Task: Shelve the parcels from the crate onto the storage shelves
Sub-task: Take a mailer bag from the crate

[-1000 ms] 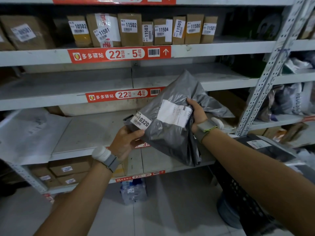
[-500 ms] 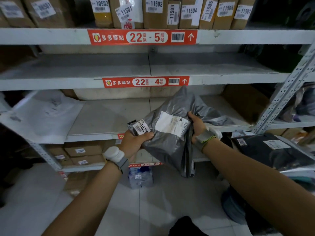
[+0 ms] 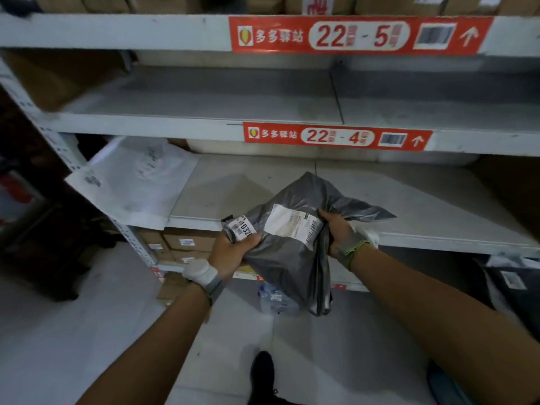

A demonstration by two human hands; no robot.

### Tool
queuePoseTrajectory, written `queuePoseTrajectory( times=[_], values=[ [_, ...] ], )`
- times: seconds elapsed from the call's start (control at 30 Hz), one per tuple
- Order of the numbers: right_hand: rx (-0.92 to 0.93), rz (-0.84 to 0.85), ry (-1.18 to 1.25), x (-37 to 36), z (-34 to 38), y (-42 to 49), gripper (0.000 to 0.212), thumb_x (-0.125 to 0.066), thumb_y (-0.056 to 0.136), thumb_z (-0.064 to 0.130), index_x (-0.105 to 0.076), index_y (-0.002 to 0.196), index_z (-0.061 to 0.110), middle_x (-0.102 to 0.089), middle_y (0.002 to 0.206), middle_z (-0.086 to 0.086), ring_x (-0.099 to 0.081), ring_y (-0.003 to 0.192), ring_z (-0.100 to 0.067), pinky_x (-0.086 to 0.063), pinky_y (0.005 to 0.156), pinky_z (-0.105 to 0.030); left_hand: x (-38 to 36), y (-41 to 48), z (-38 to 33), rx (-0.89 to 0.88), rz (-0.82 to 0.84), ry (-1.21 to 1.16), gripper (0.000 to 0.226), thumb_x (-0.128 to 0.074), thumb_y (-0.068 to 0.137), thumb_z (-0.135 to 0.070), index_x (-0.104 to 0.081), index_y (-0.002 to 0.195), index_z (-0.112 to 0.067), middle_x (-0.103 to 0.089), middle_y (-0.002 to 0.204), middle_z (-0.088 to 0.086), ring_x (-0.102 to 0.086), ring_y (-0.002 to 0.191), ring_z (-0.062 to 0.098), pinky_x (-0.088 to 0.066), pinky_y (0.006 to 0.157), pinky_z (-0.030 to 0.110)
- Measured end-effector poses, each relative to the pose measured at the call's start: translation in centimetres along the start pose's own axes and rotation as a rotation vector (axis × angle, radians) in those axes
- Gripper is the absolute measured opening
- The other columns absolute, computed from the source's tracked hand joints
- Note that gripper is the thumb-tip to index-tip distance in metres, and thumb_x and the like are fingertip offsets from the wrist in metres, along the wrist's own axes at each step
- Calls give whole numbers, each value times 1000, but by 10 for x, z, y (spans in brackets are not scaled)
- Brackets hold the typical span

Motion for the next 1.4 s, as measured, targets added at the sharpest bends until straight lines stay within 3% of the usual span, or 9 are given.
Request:
queuePoseTrajectory(
  times=[0.17, 0.27, 0.33, 0.47, 0.7, 0.87, 1.0, 1.1, 1.4],
  values=[
    [83, -2, -201, -41, -35, 128, 47, -68, 89, 25, -61, 129, 0, -64, 130, -16, -62, 117, -34, -45, 107, -51, 69, 51, -9, -3, -104, 218, 14, -74, 86, -15, -61, 83, -18, -71, 69, -14, -69, 71, 7, -54, 62, 22],
    [30, 46, -269, -75, -57, 169, 41, -59, 97, 20, -58, 133, 1, -61, 134, -16, -59, 120, -35, -43, 108, -51, 99, 74, -1, 85, -136, 280, 16, -73, 88, -22, -58, 86, -16, -68, 78, -2, -67, 74, 19, -56, 53, 20],
    [15, 78, -301, -99, -67, 189, 43, -62, 96, 22, -58, 134, 4, -61, 134, -15, -58, 121, -35, -43, 109, -52, 120, 85, 6, 170, -171, 242, 31, -78, 83, -35, -59, 97, -15, -69, 96, 9, -69, 87, 27, -62, 61, 37],
    [-7, 119, -351, -158, -67, 188, 36, -60, 98, 16, -58, 130, 3, -61, 129, -13, -59, 114, -35, -48, 101, -49, 160, 105, -2, 162, -199, 202, 83, -81, 56, -61, -62, 114, -6, -71, 110, 14, -69, 100, 31, -59, 57, 30],
    [79, 232, -371, -254, -48, 210, 58, -57, 100, 28, -34, 151, 11, -53, 141, -11, -59, 117, -30, -56, 79, -29, 220, 135, -8, 128, -383, -54, 25, -72, 88, -15, -63, 110, -17, -70, 106, 10, -70, 93, 30, -62, 64, 45],
    [151, 200, -1137, -274, -86, 225, 106, -65, 90, 51, 9, 157, 15, -15, 162, -10, -22, 147, -36, -29, 115, -50, 271, 155, -5, 42, -579, 95, 27, -78, 84, -26, -64, 106, -30, -71, 102, 3, -70, 95, 27, -59, 83, 50],
    [194, 438, -1558, -291, -147, 214, 103, -51, 86, 69, 6, 158, 23, -10, 164, -11, -25, 145, -40, -28, 116, -46, 279, 161, -11, -16, -576, 79, 29, -74, 87, -15, -66, 115, -15, -71, 97, 3, -68, 81, 13, -60, 71, 25],
    [175, 337, -1715, -295, -167, 220, 95, -39, 91, 72, 8, 158, 23, -12, 164, -13, -21, 148, -34, -21, 119, -49, 296, 177, -17, -54, -530, 66, 29, -76, 86, -18, -66, 110, -29, -72, 102, -3, -70, 96, 23, -59, 86, 44],
    [294, 218, -1382, -398, -159, 240, 121, -59, 73, 78, 16, 155, 31, 1, 167, -1, -17, 151, -32, -21, 119, -56, 380, 213, -44, -147, -590, -42, 21, -72, 89, -19, -68, 99, -38, -74, 92, -10, -70, 90, 23, -60, 79, 48]
  ],
)
Point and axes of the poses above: each hand's wrist, its own y-axis towards the middle knuckle, its own x-axis out of the back of the hand, z = x × y, the point moved 8 cm from there along y, towards the middle knuckle
